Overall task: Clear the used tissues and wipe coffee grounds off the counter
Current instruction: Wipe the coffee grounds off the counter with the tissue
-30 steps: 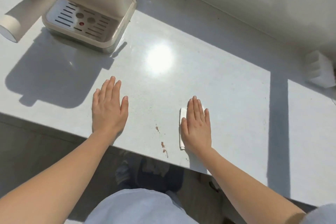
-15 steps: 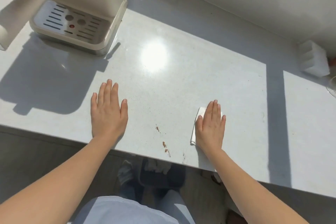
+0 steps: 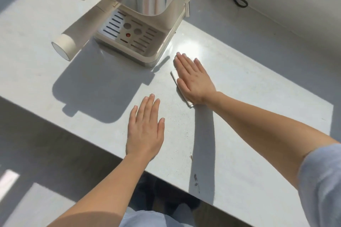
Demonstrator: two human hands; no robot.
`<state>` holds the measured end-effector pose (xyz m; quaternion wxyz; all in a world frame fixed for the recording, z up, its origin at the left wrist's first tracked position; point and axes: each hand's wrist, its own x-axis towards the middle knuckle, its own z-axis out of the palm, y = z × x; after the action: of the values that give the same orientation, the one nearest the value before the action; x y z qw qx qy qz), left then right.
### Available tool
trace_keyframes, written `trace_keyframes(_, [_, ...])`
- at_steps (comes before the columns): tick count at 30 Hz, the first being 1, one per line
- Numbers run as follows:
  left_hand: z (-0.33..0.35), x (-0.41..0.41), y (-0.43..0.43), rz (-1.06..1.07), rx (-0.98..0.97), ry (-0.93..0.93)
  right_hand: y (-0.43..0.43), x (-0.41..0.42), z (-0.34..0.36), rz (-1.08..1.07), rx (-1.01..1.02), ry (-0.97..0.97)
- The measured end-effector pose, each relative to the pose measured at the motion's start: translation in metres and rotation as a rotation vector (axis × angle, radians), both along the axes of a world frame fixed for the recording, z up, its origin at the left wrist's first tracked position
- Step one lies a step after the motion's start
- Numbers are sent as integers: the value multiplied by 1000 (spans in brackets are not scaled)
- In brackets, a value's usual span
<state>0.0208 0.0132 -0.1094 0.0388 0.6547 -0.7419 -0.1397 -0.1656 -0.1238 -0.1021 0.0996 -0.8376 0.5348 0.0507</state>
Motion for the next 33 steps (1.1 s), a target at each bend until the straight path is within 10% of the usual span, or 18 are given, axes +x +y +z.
trace_keyframes(8, [-1,1,0,8,-7,15,44,2,13,575,-35,3])
trace_keyframes(15, [2,1,4,7,-13,160,112,-62,42,-496,-229,-476])
trace_keyframes(18, [15,4,3,52,-65,405,205,-102,22,-861,-130,-259])
trace_keyframes(21, [34,-3,-42,-268,-129,445,266,-116,3,-953,-44,-49])
trace_keyframes(26, [28,-37,-114,-1116,46,-30,264,-119,-1,-988,-78,-93])
trace_keyframes(33, [11,27,-122,-626,56,271,267,-121,-7,-989,-118,-106])
